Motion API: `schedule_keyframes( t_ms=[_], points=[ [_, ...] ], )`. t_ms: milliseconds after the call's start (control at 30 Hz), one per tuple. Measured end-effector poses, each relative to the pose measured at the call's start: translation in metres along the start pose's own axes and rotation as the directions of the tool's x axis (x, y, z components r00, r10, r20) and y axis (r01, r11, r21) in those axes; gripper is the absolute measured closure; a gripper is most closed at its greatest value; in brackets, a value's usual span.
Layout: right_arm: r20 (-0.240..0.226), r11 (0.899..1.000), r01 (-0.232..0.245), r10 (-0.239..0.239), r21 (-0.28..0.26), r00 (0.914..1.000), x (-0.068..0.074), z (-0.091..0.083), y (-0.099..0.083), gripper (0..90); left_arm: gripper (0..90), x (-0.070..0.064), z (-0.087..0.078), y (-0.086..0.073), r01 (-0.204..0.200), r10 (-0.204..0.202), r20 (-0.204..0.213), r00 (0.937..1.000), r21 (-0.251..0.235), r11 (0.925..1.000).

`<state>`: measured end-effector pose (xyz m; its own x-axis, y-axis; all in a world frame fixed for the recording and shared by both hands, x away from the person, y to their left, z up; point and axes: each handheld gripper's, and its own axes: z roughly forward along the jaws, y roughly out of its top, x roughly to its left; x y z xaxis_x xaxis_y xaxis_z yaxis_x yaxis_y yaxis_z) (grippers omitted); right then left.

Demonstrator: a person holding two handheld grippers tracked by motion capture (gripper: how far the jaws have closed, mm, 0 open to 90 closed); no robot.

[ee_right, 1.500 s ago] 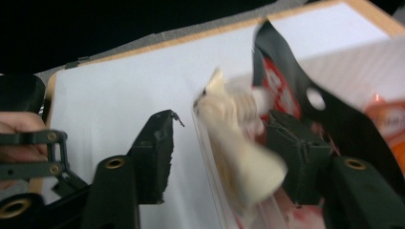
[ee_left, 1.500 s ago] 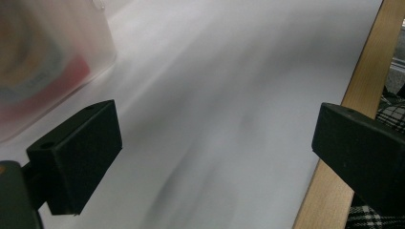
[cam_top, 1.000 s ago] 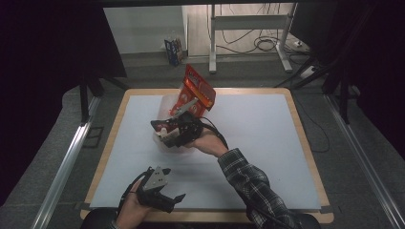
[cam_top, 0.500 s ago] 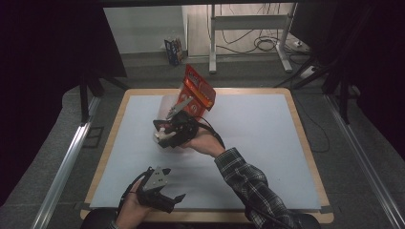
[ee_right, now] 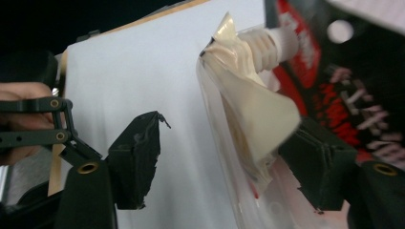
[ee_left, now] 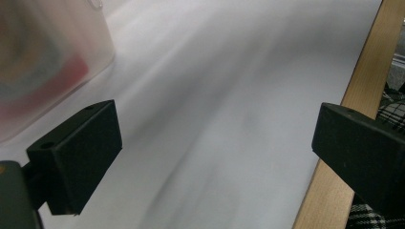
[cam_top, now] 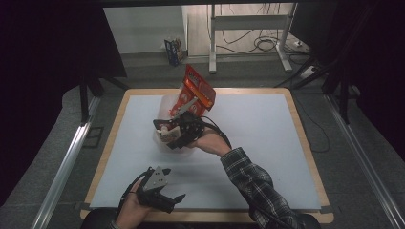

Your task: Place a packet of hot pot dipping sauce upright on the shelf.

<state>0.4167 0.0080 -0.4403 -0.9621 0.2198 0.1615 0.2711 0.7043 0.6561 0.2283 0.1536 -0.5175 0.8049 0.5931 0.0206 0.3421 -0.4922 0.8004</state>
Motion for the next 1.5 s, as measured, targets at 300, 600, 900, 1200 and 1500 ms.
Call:
schedule_keyframes(
  t_ms=[300, 600, 900, 1200, 1500],
  points=[
    [-0.082, 0.998, 0.034, -0.039, -0.055, 0.9959, 0.002, 0.007, 0.018, 37.7, 2.8, 0.0, 0.0, 0.0, 0.001, -0.001, -0.002, 1.0, -0.001, 1.0],
    [-0.089, 0.996, 0.045, -0.052, -0.082, 0.9946, 0.009, 0.011, 0.029, 35.4, 2.8, 0.0, -0.001, 0.0, 0.001, -0.001, -0.003, 1.0, -0.002, 1.0],
    [-0.021, 0.999, 0.035, -0.035, -0.016, 0.9992, 0.002, 0.006, 0.027, 31.0, 2.7, 0.0, -0.001, 0.0, -0.001, 0.001, -0.004, 1.0, 0.001, 1.0],
    [-0.056, 0.999, -0.002, 0.005, 0.04, 0.9984, -0.004, 0.026, 0.031, 27.1, 2.8, 0.0, -0.001, 0.0, -0.002, 0.002, -0.003, 1.0, 0.001, 1.0],
    [-0.113, 0.999, 0.037, -0.038, -0.019, 0.9928, 0.005, 0.023, 0.041, 31.6, 2.8, 0.0, -0.002, 0.0, -0.007, 0.007, -0.004, 1.0, 0.001, 1.0]
  ],
)
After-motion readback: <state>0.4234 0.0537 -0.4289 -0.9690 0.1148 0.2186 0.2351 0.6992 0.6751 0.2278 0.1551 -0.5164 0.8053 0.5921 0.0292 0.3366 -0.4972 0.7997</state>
